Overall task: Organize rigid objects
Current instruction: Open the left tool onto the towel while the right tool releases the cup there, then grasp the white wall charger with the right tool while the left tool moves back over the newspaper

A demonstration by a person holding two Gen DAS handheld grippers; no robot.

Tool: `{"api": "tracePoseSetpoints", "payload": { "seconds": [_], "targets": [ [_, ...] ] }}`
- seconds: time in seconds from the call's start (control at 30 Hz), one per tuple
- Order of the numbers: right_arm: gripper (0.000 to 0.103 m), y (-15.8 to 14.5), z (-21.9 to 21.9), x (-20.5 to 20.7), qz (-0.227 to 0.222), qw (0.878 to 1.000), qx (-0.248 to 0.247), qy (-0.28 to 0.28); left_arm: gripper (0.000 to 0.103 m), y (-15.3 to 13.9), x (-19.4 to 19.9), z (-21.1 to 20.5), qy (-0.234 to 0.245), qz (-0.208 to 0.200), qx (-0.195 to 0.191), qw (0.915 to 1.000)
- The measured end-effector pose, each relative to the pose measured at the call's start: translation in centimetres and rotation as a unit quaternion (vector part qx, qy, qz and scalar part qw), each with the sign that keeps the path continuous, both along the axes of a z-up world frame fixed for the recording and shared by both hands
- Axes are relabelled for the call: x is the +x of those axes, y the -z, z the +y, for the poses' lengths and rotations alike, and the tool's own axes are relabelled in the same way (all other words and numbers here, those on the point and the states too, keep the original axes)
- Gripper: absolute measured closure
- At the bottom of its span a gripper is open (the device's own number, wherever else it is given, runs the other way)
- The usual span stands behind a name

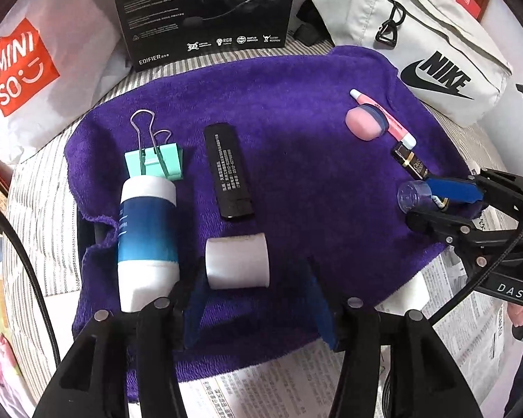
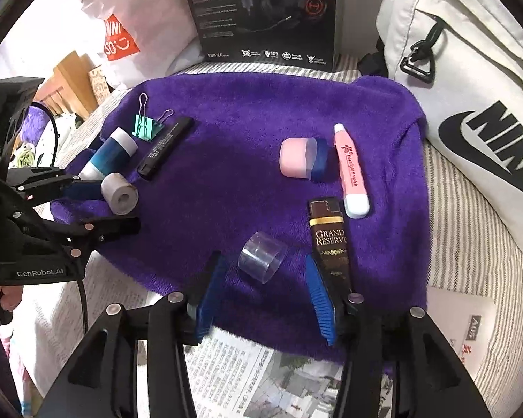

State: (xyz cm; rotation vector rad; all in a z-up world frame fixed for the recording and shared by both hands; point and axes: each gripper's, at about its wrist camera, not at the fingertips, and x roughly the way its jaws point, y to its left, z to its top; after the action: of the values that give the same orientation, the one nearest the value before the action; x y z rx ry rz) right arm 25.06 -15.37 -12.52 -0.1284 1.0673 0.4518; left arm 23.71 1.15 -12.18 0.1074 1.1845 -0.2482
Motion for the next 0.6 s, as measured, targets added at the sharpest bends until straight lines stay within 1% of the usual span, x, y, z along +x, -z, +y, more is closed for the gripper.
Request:
{"api": "tracePoseSetpoints", "payload": {
  "seconds": [0.23,0.37,0.47,0.6],
  "targets": [
    [0.055,-1.7,-1.1,-2.1,-0.015,1.000,0.000,0.011,0.052,-2.3,-1.8,0.3,-0.005,-0.020,-0.008,0.9998],
    [0.054,-2.7,-2.0,-3.8,-0.016,1.000,0.015,0.021,0.051,-3.9,-3.4,0.6,-0.007,-0.037,-0.018,0.9991],
    [0.054,-3.3,-2.3,-5.5,-0.019,0.999,0.023,0.024,0.046,-4.7,-4.6,1.4,-0.018,-0.051,-0.028,0.9982],
    [0.054,-3.3,-1.6,-7.3,-0.018,0.999,0.034,0.021,0.046,-5.1,-6.4,2.8,-0.036,-0.056,-0.036,0.9971]
  ]
}}
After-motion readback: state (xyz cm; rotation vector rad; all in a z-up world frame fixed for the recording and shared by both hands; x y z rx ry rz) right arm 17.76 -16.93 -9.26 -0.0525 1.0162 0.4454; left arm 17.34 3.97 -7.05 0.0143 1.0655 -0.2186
